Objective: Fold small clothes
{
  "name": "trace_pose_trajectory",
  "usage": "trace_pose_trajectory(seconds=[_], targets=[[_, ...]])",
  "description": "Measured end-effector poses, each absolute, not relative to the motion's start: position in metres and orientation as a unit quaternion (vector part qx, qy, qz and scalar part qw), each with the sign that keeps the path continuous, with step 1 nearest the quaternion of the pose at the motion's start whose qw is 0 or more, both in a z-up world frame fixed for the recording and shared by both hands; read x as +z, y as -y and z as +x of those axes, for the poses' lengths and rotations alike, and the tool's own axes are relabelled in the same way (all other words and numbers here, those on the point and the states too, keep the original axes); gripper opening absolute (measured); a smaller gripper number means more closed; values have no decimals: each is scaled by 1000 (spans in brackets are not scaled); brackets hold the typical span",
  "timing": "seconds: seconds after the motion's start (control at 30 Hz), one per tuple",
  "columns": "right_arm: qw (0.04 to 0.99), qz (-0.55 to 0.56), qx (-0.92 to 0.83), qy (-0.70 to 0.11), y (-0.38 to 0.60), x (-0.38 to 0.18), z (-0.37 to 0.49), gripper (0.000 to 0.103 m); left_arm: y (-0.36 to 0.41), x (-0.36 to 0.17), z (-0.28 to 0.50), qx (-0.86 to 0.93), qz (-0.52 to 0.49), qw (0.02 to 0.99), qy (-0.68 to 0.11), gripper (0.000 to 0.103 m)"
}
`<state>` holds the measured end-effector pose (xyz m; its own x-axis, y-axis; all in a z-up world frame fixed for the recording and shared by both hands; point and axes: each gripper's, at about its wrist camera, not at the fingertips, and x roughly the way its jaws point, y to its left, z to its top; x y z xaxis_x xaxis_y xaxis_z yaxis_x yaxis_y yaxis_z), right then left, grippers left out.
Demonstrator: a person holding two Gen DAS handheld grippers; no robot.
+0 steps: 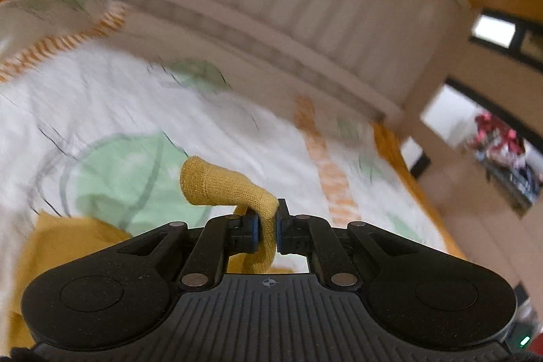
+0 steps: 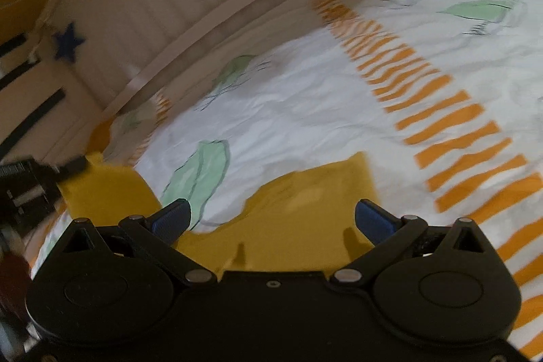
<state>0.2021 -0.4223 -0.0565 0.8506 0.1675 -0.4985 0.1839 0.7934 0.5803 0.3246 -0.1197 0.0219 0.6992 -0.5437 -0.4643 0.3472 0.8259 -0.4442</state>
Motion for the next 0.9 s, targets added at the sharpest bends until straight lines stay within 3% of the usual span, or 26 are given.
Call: trace_pose_trajectory(seconds=[0.13, 0.2, 0.37, 0.4, 0.67, 0.9], targets=[[902, 332, -38, -273, 438, -60, 201, 103, 151, -8, 323, -268, -146, 890, -338, 13], [899, 341, -48, -271, 445, -61, 200, 103, 160, -20, 320, -287, -137, 880, -354, 39], [896, 349, -61, -269, 452, -63, 198, 103, 171, -25, 306, -340, -100, 861, -365, 83], [895, 350, -63, -269, 453, -64, 198, 103, 171, -24, 302, -348, -90, 859, -364, 86], [894, 342, -54, -285, 448, -71, 203, 103, 138, -26, 267, -339, -11, 875, -346, 91], [900, 317, -32, -298, 433, -80, 210, 103, 60, -50, 279, -246, -22, 892, -379, 91]])
